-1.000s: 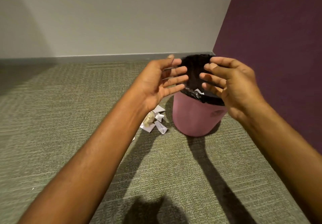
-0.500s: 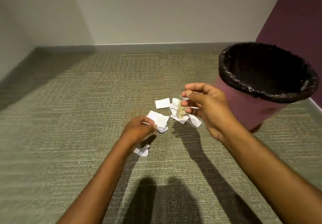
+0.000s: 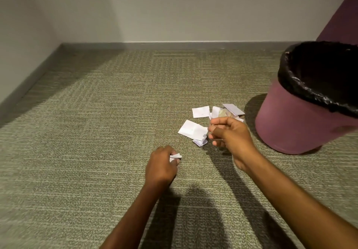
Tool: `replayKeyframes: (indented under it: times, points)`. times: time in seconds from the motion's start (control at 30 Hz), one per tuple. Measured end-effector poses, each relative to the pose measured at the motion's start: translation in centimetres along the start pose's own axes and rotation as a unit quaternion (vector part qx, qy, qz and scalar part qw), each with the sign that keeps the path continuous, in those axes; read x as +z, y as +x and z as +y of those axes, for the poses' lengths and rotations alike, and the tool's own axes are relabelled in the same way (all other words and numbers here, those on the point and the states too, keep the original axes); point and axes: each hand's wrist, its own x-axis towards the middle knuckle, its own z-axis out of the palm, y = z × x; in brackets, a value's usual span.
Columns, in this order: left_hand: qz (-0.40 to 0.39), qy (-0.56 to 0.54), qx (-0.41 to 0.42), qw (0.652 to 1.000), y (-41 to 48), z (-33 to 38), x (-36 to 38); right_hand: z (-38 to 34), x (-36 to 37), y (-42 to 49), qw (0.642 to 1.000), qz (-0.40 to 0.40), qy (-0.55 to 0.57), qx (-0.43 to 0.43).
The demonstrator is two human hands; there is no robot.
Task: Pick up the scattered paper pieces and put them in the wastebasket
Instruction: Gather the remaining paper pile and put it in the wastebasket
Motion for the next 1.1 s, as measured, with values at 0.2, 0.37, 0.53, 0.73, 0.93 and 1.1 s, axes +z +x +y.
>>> replayKeyframes:
  times: [0.2,0.37,0.53,0.73,0.93,1.1]
  points:
    - [0.017,-0.032,-0.017,0.999,1.3,0.1,-0.4,4.1,0.9,2.1,0.941,-0.062,-0.327,-0.061]
    - [0.029,-0.083,-0.012,0.996,2.5,1.1,-0.6,6.0,1.8,3.6,0.825,-0.096,-0.54,-0.134]
    - [0.049,-0.109,0.026,0.992,4.1,1.6,-0.4,7.0,2.3,4.4,0.763,-0.058,-0.615,-0.19]
    - [0.033,0.043,0.126,0.991,7.2,2.8,0.5,6.4,1.6,4.2,0.794,-0.008,-0.569,-0.216]
    - [-0.093,0.16,0.158,0.97,9.6,3.4,1.6,6.5,-0.1,3.9,0.86,0.041,-0.479,-0.168]
    - [0.004,0.176,0.203,0.963,10.7,3.5,2.1,6.7,-1.5,3.4,0.91,0.081,-0.39,-0.113]
